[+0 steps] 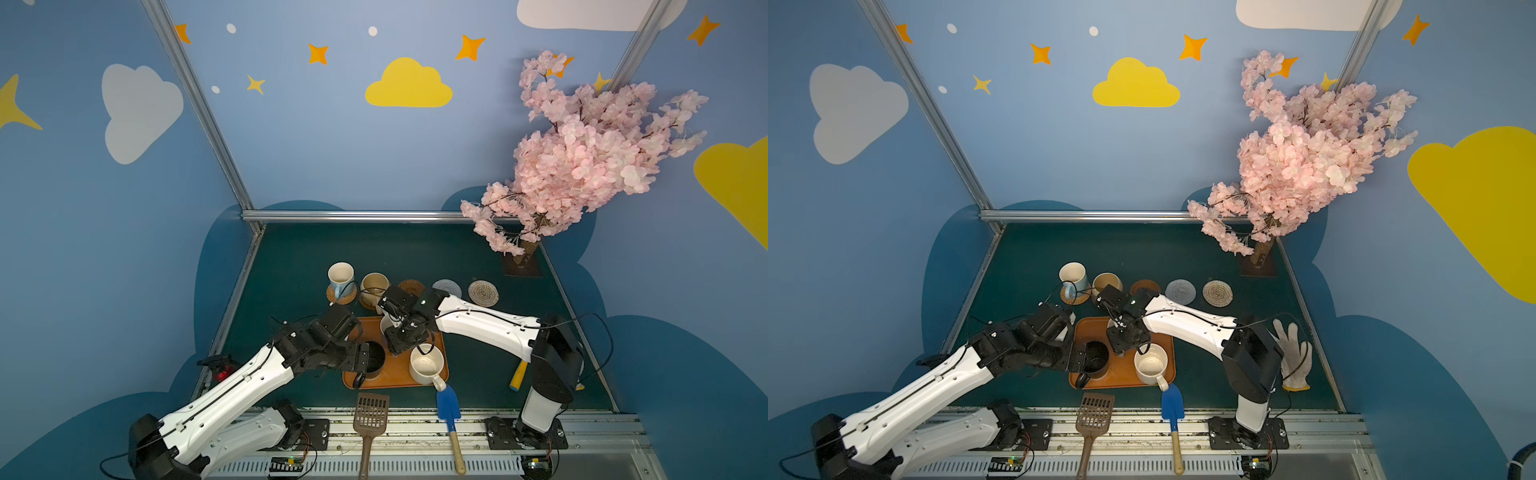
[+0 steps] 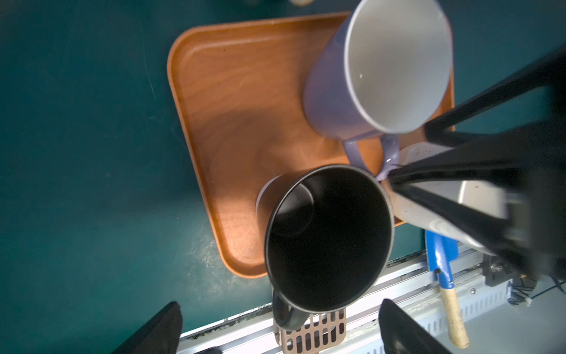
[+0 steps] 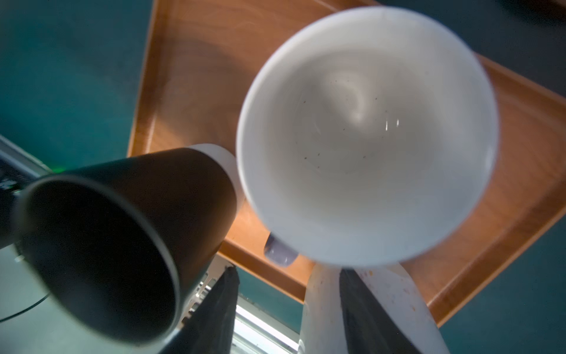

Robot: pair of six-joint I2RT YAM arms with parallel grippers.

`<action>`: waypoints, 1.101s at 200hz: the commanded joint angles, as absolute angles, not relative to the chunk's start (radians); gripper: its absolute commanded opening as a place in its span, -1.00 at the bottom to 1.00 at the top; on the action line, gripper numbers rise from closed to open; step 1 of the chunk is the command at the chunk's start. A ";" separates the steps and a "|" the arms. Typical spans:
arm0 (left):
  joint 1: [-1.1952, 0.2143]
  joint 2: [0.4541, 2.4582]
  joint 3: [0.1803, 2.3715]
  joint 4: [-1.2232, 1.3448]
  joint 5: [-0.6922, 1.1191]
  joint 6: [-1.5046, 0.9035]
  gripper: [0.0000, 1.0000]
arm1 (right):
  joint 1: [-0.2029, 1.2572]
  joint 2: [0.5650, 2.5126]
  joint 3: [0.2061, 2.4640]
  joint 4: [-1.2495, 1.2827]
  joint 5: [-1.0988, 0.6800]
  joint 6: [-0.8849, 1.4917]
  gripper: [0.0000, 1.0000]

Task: Place cups on coasters
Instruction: Pick up the cup from the tray.

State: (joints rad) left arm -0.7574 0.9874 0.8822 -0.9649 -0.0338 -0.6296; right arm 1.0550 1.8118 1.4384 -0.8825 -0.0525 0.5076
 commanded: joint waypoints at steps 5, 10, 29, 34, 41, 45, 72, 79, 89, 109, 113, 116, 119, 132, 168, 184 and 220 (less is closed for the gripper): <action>-0.759 0.996 0.913 -0.948 -0.050 -0.632 0.99 | 1.057 1.835 1.474 -0.957 -0.022 0.503 0.01; -0.757 0.993 0.913 -0.946 -0.052 -0.630 0.99 | 1.056 1.834 1.473 -0.959 -0.015 0.509 -0.01; -0.757 0.989 0.913 -0.943 -0.060 -0.627 0.99 | 1.044 1.833 1.466 -0.974 0.001 0.531 -0.13; -0.756 0.989 0.913 -0.942 -0.060 -0.626 0.99 | 1.042 1.832 1.460 -0.971 0.001 0.534 -0.16; -0.756 0.989 0.913 -0.941 -0.060 -0.627 0.99 | 1.039 1.830 1.456 -0.965 0.001 0.534 -0.18; -0.756 0.989 0.912 -0.938 -0.059 -0.627 0.99 | 1.039 1.828 1.453 -0.962 0.003 0.533 -0.19; -0.754 0.981 0.905 -0.931 -0.060 -0.630 0.99 | 1.039 1.840 1.455 -0.949 0.019 0.517 -0.28; -0.754 0.979 0.904 -0.930 -0.064 -0.630 0.99 | 1.039 1.841 1.449 -0.935 0.022 0.510 -0.32; -0.753 0.976 0.902 -0.930 -0.067 -0.631 0.99 | 1.039 1.841 1.436 -0.910 0.017 0.501 -0.36; -0.752 0.974 0.900 -0.930 -0.069 -0.627 0.99 | 1.038 1.848 1.431 -0.894 0.026 0.497 -0.40; -0.752 0.974 0.899 -0.930 -0.069 -0.626 0.99 | 1.038 1.848 1.429 -0.890 0.027 0.496 -0.42; -0.753 0.974 0.899 -0.931 -0.069 -0.624 0.99 | 1.038 1.850 1.427 -0.889 0.028 0.496 -0.42; -0.753 0.975 0.899 -0.931 -0.070 -0.624 0.99 | 1.038 1.850 1.428 -0.886 0.028 0.496 -0.42; -0.752 0.976 0.897 -0.929 -0.071 -0.620 0.99 | 1.038 1.857 1.431 -0.884 0.026 0.492 -0.44; -0.750 0.992 0.893 -0.921 -0.067 -0.609 0.99 | 1.039 1.875 1.439 -0.896 0.031 0.496 -0.40; -0.750 0.992 0.893 -0.916 -0.071 -0.606 0.99 | 1.039 1.881 1.440 -0.897 0.029 0.494 -0.37; -0.747 0.992 0.893 -0.914 -0.075 -0.601 0.99 | 1.039 1.882 1.442 -0.893 0.027 0.488 -0.62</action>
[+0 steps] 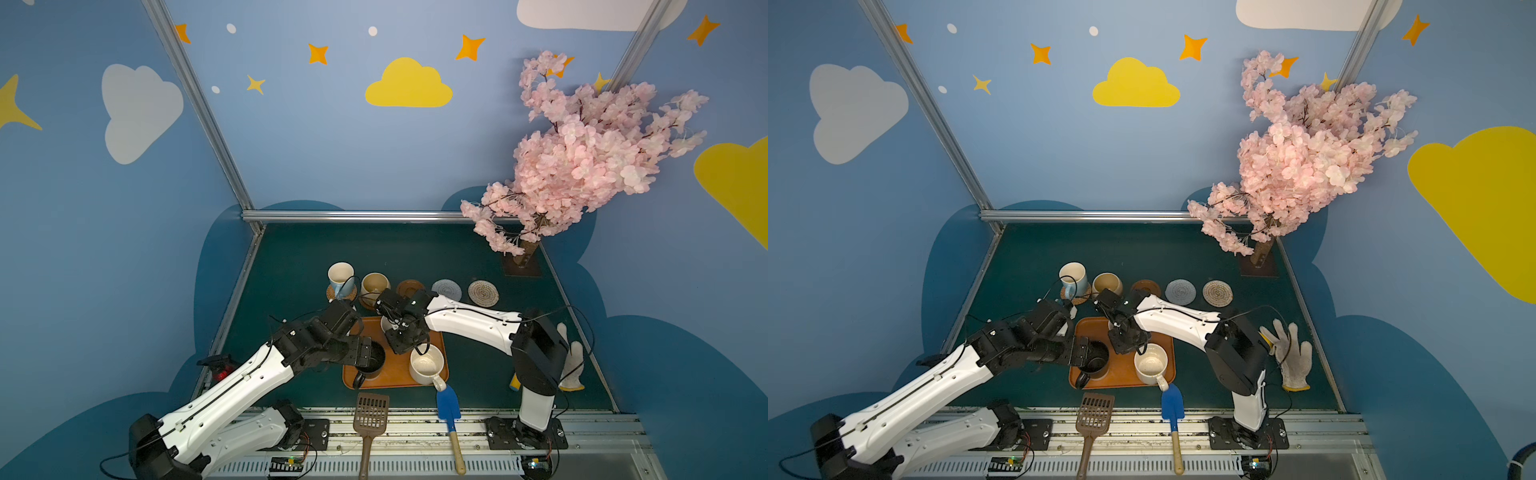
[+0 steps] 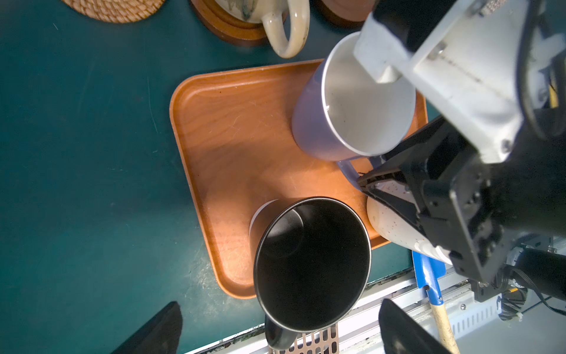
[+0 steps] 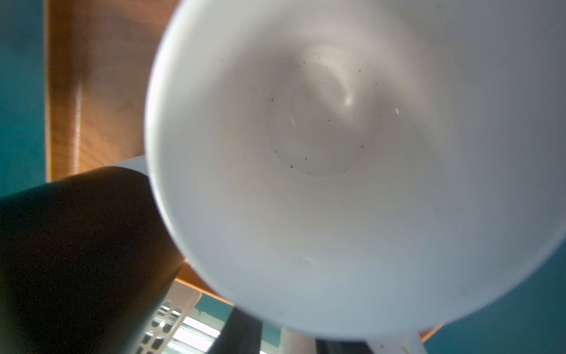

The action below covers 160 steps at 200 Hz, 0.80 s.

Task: Place cups on coasters
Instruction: Pick up the cup from the tray.

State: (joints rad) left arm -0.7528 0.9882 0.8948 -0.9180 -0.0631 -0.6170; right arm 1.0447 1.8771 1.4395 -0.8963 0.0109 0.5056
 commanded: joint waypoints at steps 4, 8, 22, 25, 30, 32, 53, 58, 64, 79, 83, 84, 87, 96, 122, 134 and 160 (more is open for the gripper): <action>-0.747 0.992 0.894 -0.915 -0.075 -0.599 0.99 | 1.038 1.879 1.439 -0.891 0.028 0.488 -0.67; -0.746 0.991 0.894 -0.916 -0.076 -0.598 0.99 | 1.039 1.874 1.437 -0.888 0.028 0.489 -0.71; -0.746 0.988 0.891 -0.920 -0.080 -0.595 0.99 | 1.039 1.862 1.428 -0.879 0.029 0.488 -0.79; -0.744 0.988 0.891 -0.920 -0.079 -0.595 0.99 | 1.041 1.859 1.426 -0.876 0.030 0.486 -0.79; -0.744 0.985 0.889 -0.920 -0.081 -0.592 0.99 | 1.041 1.854 1.423 -0.870 0.027 0.484 -0.80; -0.742 0.986 0.889 -0.920 -0.082 -0.591 0.99 | 1.042 1.852 1.421 -0.869 0.026 0.483 -0.80; -0.738 0.980 0.887 -0.923 -0.087 -0.582 0.99 | 1.044 1.847 1.419 -0.869 0.027 0.482 -0.92; -0.738 0.980 0.887 -0.925 -0.088 -0.581 0.99 | 1.044 1.845 1.420 -0.873 0.032 0.482 -0.93; -0.736 0.980 0.885 -0.925 -0.089 -0.580 0.99 | 1.043 1.844 1.420 -0.874 0.035 0.482 -0.96; -0.733 0.977 0.882 -0.923 -0.089 -0.578 0.99 | 1.048 1.828 1.415 -0.866 0.041 0.477 -1.00; -0.730 0.977 0.881 -0.922 -0.089 -0.578 0.99 | 1.049 1.822 1.412 -0.862 0.042 0.473 -1.00; -0.730 0.978 0.882 -0.922 -0.089 -0.577 0.99 | 1.048 1.821 1.411 -0.861 0.043 0.472 -1.00; -0.730 0.977 0.881 -0.921 -0.088 -0.577 0.99 | 1.049 1.815 1.408 -0.858 0.045 0.472 -1.00; -0.727 0.978 0.880 -0.920 -0.086 -0.574 0.99 | 1.051 1.800 1.403 -0.855 0.058 0.474 -1.00; -0.718 0.983 0.886 -0.919 -0.083 -0.565 0.99 | 1.050 1.736 1.374 -0.806 0.082 0.475 -1.00; -0.713 0.985 0.893 -0.917 -0.081 -0.558 0.99 | 1.051 1.714 1.365 -0.785 0.086 0.477 -1.00; -0.706 0.992 0.906 -0.917 -0.077 -0.545 0.99 | 1.051 1.710 1.371 -0.795 0.088 0.480 -1.00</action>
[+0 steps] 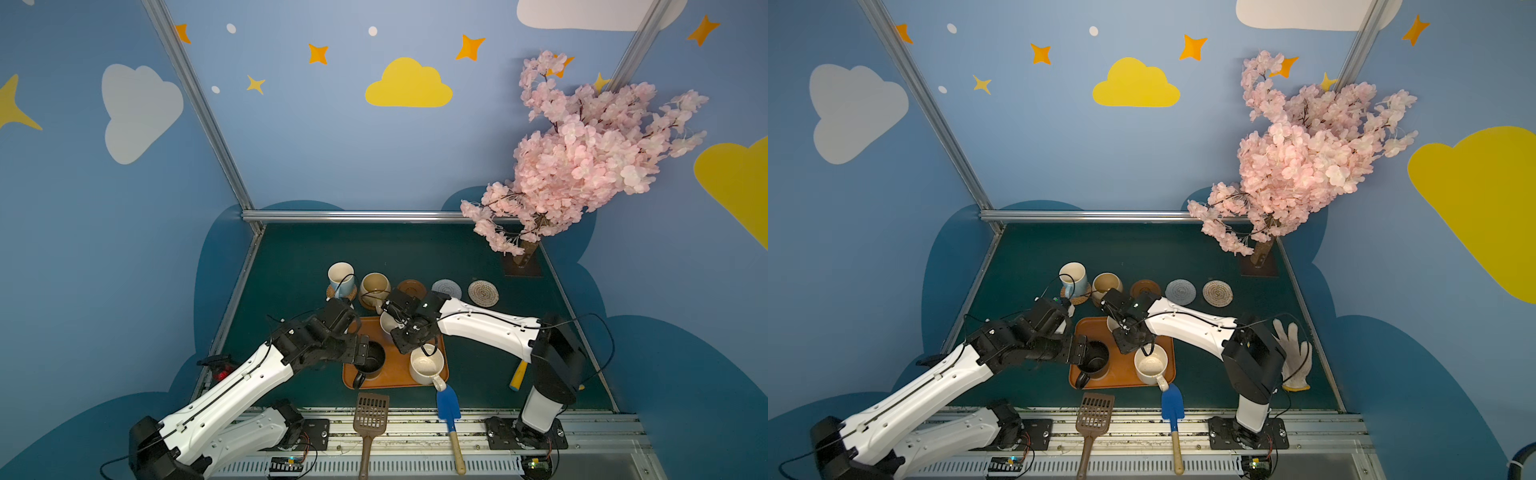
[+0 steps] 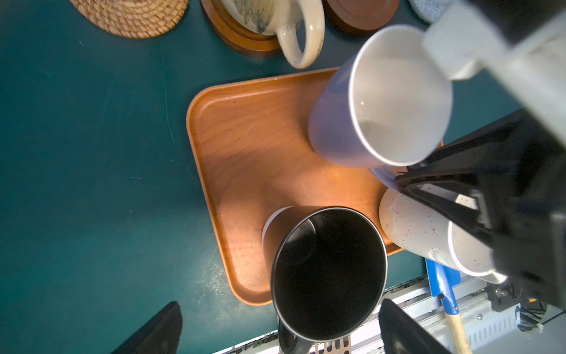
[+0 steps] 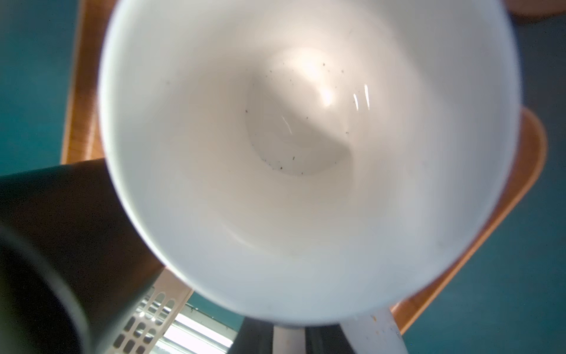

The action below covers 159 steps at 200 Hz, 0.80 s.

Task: Place cups on coasters
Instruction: Pick up the cup from the tray, then place the cup on the coaster.

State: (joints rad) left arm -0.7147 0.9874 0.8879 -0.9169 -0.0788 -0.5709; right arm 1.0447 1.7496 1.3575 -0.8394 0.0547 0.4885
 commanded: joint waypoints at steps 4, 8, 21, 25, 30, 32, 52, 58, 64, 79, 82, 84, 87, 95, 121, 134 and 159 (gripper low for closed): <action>-0.705 0.993 0.906 -0.917 -0.077 -0.543 0.99 | 1.051 1.709 1.372 -0.796 0.088 0.480 -1.00; -0.704 0.992 0.908 -0.917 -0.077 -0.542 0.99 | 1.050 1.708 1.371 -0.797 0.087 0.480 -1.00; -0.701 0.993 0.911 -0.916 -0.075 -0.539 0.99 | 1.051 1.695 1.363 -0.798 0.092 0.483 -1.00; -0.699 0.993 0.913 -0.916 -0.074 -0.540 0.99 | 1.050 1.687 1.360 -0.796 0.093 0.484 -1.00; -0.699 0.993 0.913 -0.916 -0.074 -0.538 0.99 | 1.051 1.679 1.355 -0.795 0.095 0.483 -1.00; -0.698 0.993 0.914 -0.915 -0.074 -0.539 0.99 | 1.051 1.675 1.356 -0.795 0.096 0.484 -1.00; -0.695 0.994 0.922 -0.911 -0.069 -0.535 0.99 | 1.046 1.636 1.360 -0.811 0.114 0.486 -1.00; -0.694 0.997 0.925 -0.911 -0.068 -0.534 0.99 | 1.042 1.626 1.362 -0.819 0.119 0.488 -1.00; -0.693 0.998 0.928 -0.908 -0.065 -0.531 0.99 | 1.039 1.617 1.363 -0.824 0.122 0.486 -1.00; -0.690 1.004 0.934 -0.904 -0.058 -0.525 0.99 | 1.030 1.597 1.363 -0.831 0.127 0.484 -1.00; -0.692 1.005 0.936 -0.904 -0.057 -0.523 0.99 | 1.029 1.594 1.363 -0.834 0.127 0.482 -1.00; -0.691 1.005 0.936 -0.904 -0.057 -0.522 0.99 | 1.029 1.593 1.363 -0.835 0.129 0.481 -1.00; -0.691 1.007 0.936 -0.905 -0.057 -0.520 0.99 | 1.028 1.590 1.364 -0.837 0.132 0.479 -1.00; -0.689 1.008 0.937 -0.904 -0.047 -0.512 0.99 | 1.027 1.586 1.361 -0.840 0.143 0.472 -1.00; -0.692 0.999 0.912 -0.928 -0.019 -0.505 0.99 | 1.017 1.582 1.344 -0.837 0.138 0.466 -1.00; -0.692 0.977 0.883 -0.935 -0.017 -0.503 0.99 | 1.020 1.585 1.327 -0.817 0.129 0.461 -1.00; -0.688 0.952 0.875 -0.943 -0.041 -0.505 0.99 | 1.014 1.603 1.316 -0.798 0.121 0.476 -1.00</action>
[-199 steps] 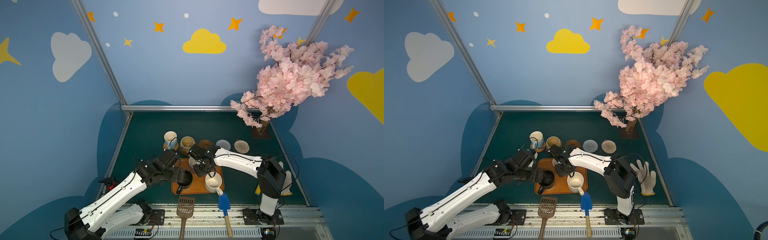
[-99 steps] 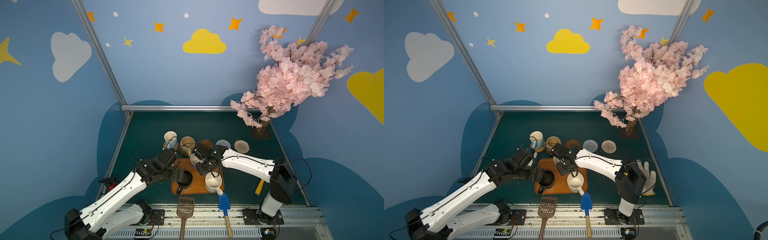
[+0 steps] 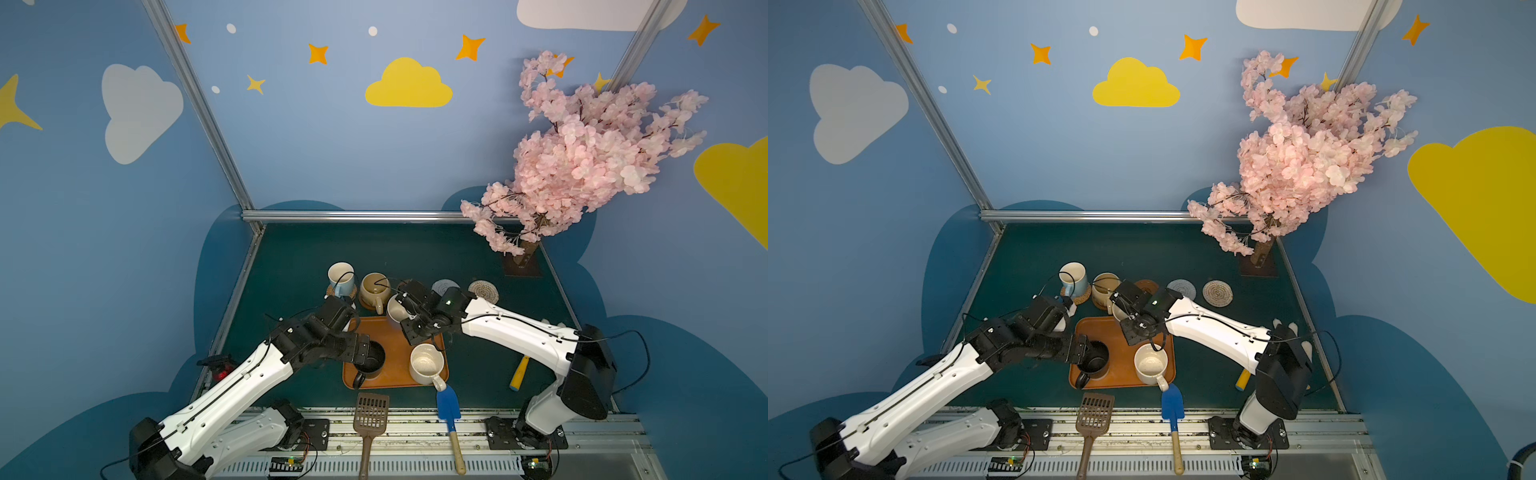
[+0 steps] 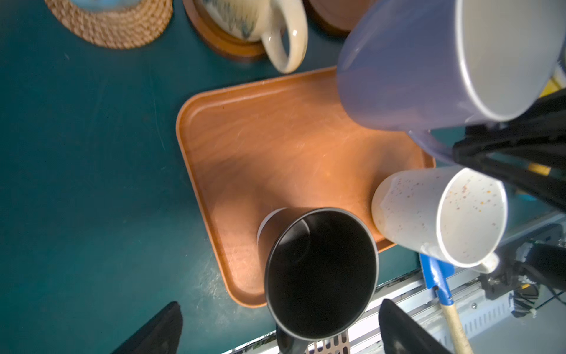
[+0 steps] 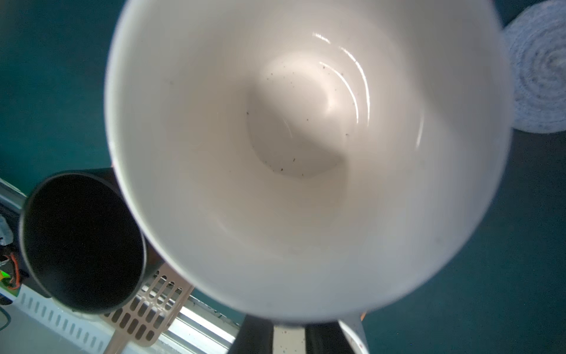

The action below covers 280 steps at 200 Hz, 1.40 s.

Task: Place cups on coasters
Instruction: Place the cup on the coaster.

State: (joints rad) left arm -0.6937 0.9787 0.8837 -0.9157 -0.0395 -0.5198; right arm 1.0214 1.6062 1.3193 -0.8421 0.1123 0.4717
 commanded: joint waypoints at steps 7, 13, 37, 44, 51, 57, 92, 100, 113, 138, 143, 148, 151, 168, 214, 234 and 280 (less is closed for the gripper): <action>-0.687 0.954 0.876 -0.943 -0.039 -0.505 0.99 | 1.006 1.600 1.303 -0.786 0.101 0.485 -1.00; -0.687 0.955 0.876 -0.939 -0.031 -0.505 0.99 | 1.003 1.594 1.296 -0.781 0.102 0.495 -1.00; -0.690 0.953 0.867 -0.928 0.002 -0.517 0.98 | 0.973 1.575 1.280 -0.784 0.102 0.509 -1.00; -0.690 0.950 0.865 -0.929 -0.001 -0.516 0.98 | 0.961 1.572 1.281 -0.788 0.103 0.505 -1.00; -0.691 0.949 0.868 -0.933 -0.006 -0.510 0.98 | 0.943 1.571 1.284 -0.799 0.094 0.500 -1.00; -0.690 0.949 0.872 -0.938 -0.010 -0.505 0.98 | 0.932 1.570 1.288 -0.805 0.099 0.495 -1.00; -0.694 0.948 0.881 -0.923 0.022 -0.497 0.97 | 0.826 1.610 1.332 -0.817 0.076 0.459 -1.00; -0.695 0.948 0.881 -0.925 0.017 -0.493 0.96 | 0.806 1.638 1.362 -0.836 0.067 0.444 -1.00; -0.695 0.954 0.888 -0.939 0.001 -0.485 0.96 | 0.795 1.675 1.396 -0.836 0.079 0.415 -1.00; -0.695 0.955 0.900 -0.950 0.000 -0.483 0.96 | 0.768 1.742 1.449 -0.842 0.070 0.389 -1.00; -0.695 0.952 0.897 -0.948 0.000 -0.486 0.96 | 0.761 1.760 1.462 -0.840 0.064 0.390 -1.00; -0.693 0.949 0.893 -0.944 0.000 -0.486 0.96 | 0.754 1.779 1.478 -0.844 0.057 0.387 -1.00; -0.695 0.949 0.891 -0.942 0.001 -0.486 0.96 | 0.751 1.790 1.491 -0.849 0.055 0.384 -1.00; -0.695 0.951 0.891 -0.948 0.003 -0.481 0.96 | 0.741 1.837 1.546 -0.871 0.073 0.374 -1.00; -0.695 0.951 0.883 -0.940 -0.002 -0.488 0.96 | 0.705 1.926 1.623 -0.861 0.075 0.357 -1.00; -0.694 0.961 0.882 -0.936 0.000 -0.490 0.96 | 0.697 1.959 1.647 -0.865 0.085 0.347 -1.00; -0.696 0.978 0.883 -0.926 0.007 -0.492 0.96 | 0.692 2.008 1.688 -0.871 0.085 0.341 -1.00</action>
State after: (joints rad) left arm -0.6941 0.9691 0.8783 -0.9268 0.0010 -0.4973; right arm 0.6926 2.0048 1.6470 -0.8852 0.0711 0.3561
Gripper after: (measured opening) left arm 0.982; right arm 0.155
